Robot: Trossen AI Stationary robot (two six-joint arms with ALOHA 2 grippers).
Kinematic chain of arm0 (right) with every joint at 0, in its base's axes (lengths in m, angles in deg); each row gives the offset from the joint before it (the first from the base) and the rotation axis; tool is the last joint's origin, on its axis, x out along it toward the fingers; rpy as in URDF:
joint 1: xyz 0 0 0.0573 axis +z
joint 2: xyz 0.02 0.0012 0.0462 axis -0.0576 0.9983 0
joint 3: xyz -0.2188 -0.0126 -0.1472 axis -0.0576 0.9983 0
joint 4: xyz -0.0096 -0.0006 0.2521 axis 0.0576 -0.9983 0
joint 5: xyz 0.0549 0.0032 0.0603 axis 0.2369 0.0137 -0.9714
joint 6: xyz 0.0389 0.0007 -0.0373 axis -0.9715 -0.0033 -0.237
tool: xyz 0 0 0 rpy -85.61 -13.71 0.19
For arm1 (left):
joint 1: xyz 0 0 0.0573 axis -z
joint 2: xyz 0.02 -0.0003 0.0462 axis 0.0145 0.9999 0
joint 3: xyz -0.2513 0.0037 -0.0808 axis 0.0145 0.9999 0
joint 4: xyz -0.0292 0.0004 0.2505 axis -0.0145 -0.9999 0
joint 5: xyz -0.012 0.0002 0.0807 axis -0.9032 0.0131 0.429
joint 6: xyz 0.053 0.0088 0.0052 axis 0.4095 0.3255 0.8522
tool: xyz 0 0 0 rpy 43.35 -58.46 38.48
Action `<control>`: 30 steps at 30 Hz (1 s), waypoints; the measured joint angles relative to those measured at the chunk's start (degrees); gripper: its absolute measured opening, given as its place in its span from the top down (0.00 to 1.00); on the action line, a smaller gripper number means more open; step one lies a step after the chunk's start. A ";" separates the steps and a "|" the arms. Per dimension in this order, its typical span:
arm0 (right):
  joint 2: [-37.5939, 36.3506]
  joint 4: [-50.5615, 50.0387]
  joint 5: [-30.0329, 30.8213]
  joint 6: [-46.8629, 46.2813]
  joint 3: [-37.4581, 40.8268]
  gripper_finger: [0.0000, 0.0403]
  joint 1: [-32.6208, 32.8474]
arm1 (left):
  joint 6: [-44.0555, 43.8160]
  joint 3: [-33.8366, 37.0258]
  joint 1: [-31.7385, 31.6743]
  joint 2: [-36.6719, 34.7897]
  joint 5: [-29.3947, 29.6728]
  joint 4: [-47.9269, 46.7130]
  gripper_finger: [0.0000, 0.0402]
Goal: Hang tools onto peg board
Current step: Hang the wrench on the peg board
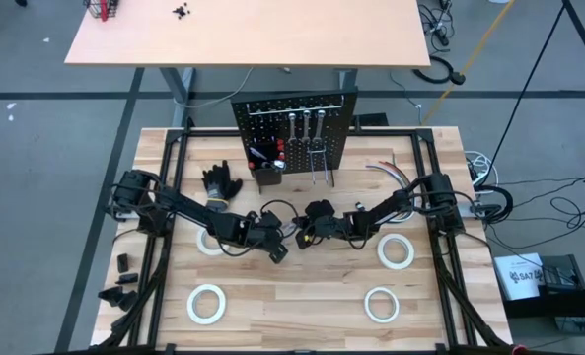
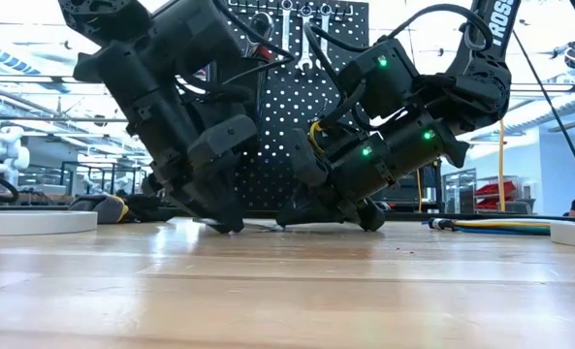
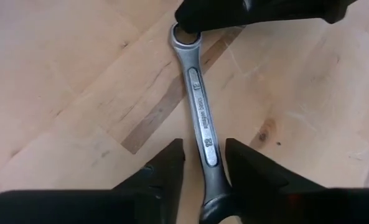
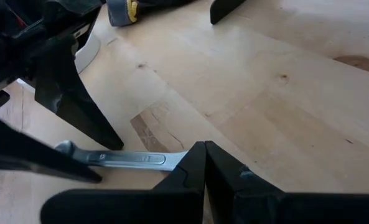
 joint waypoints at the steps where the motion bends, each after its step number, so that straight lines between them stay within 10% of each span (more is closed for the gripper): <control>1: 0.00 0.18 0.00 -0.01 0.00 1.00 0.02 | 0.01 0.02 0.00 0.02 0.32 -0.13 0.72; 7: 0.02 0.85 -0.04 -0.17 0.07 1.00 0.15 | 1.21 0.11 0.02 0.02 1.90 -0.53 0.95; 30: -14.26 -5.05 -0.62 6.02 0.26 0.89 3.41 | 1.15 0.48 5.28 -6.67 2.96 -6.87 0.95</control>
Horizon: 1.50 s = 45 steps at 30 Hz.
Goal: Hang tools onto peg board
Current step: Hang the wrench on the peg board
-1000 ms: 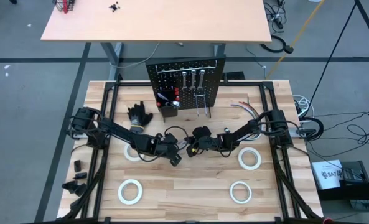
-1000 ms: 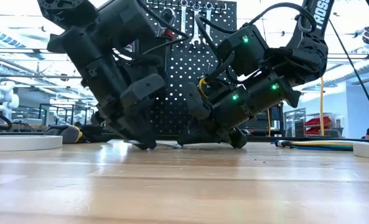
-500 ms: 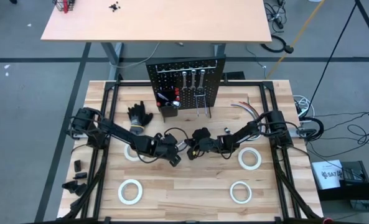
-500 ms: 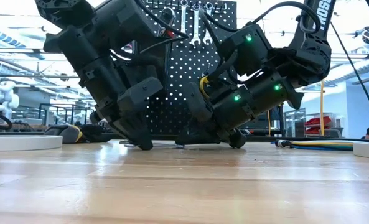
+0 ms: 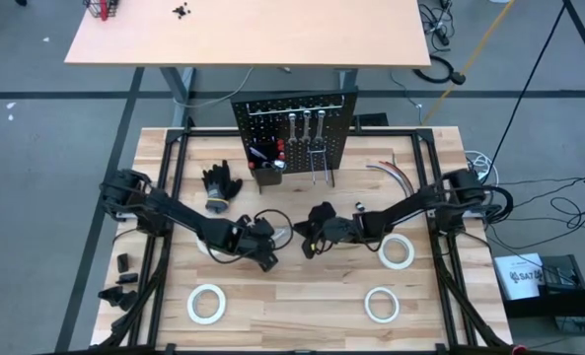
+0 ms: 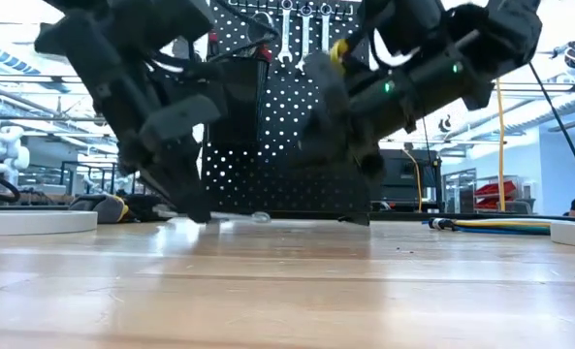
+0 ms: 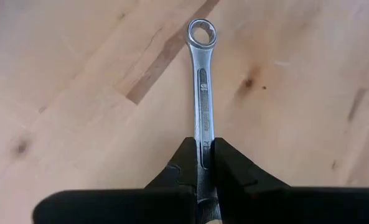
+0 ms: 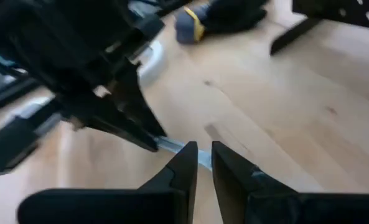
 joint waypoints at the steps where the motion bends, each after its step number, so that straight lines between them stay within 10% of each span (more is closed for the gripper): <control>1: -0.70 0.04 -0.48 0.07 -0.02 0.89 0.23 | 0.15 0.00 0.37 -0.51 0.16 -0.60 0.95; 19: -13.29 6.13 -1.63 1.86 -0.08 0.85 1.28 | 3.16 -0.20 4.09 -6.55 2.51 -0.42 0.95; 45: -17.97 15.86 -5.44 -4.01 -0.19 0.45 1.28 | 27.53 -0.31 5.50 -26.37 32.71 19.16 0.95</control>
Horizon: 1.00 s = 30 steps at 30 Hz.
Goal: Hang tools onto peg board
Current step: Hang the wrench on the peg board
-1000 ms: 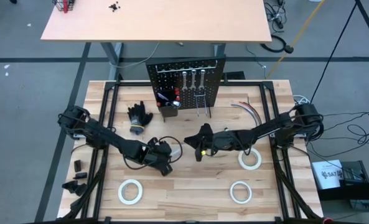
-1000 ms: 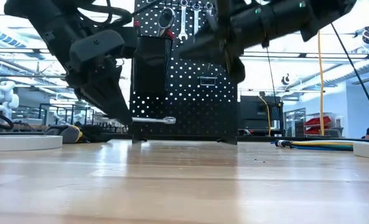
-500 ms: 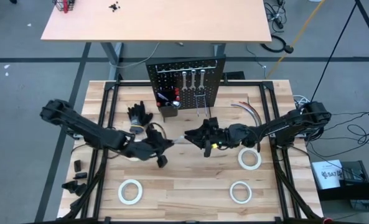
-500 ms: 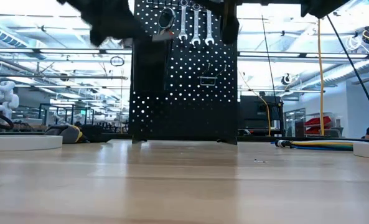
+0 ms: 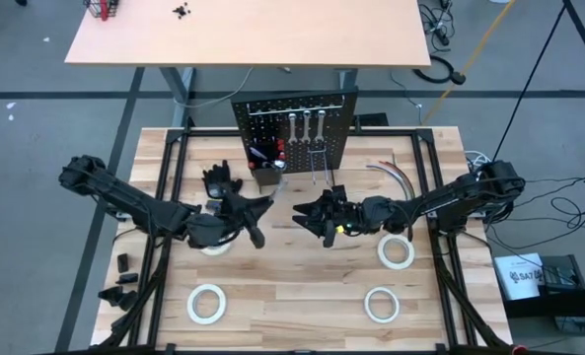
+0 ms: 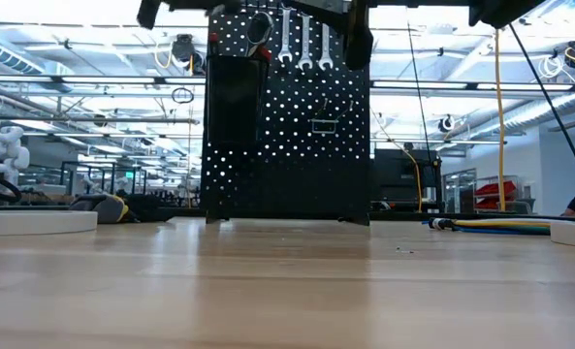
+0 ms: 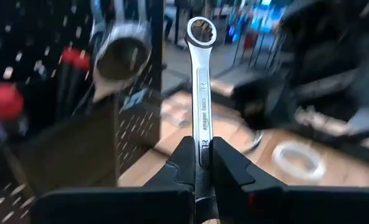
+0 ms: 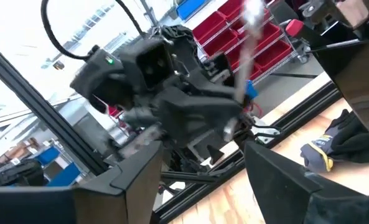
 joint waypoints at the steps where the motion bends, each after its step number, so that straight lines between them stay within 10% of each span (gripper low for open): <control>1: 0.00 0.04 0.49 0.02 0.00 0.45 0.00 | 1.64 -0.01 0.14 0.39 -0.01 3.07 0.95; 10: 0.00 4.18 6.02 2.37 0.00 0.47 1.11 | 14.40 -0.04 1.24 5.53 0.34 21.55 0.95; 30: 0.02 8.04 14.87 8.17 -0.02 0.47 2.10 | 18.92 -10.54 -2.40 13.42 0.91 14.55 0.95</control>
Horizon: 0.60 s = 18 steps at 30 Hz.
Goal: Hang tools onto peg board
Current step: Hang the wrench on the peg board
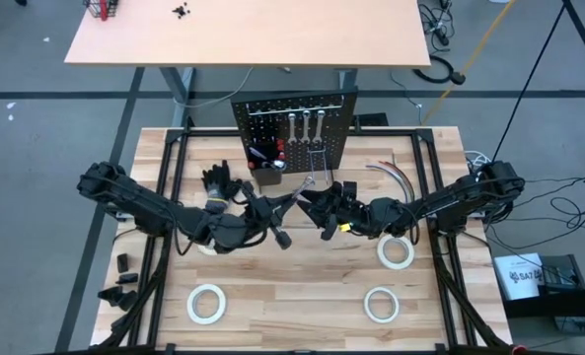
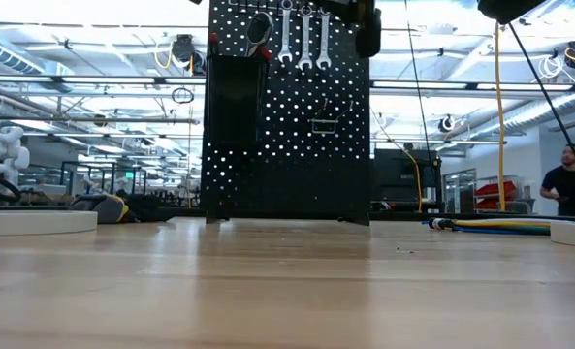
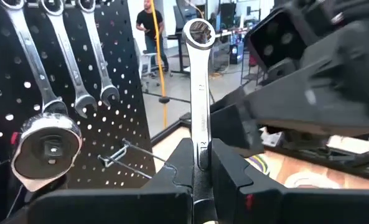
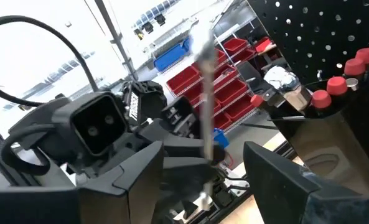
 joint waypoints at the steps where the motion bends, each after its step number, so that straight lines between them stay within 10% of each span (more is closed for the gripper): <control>1: 0.00 -0.03 0.00 0.04 0.00 0.47 0.01 | -0.02 -0.10 -0.15 0.10 -0.24 -0.24 0.95; 18: 0.00 -0.37 3.11 -0.04 -0.02 0.67 -0.11 | -3.61 -1.35 -1.97 2.24 -3.15 0.06 0.94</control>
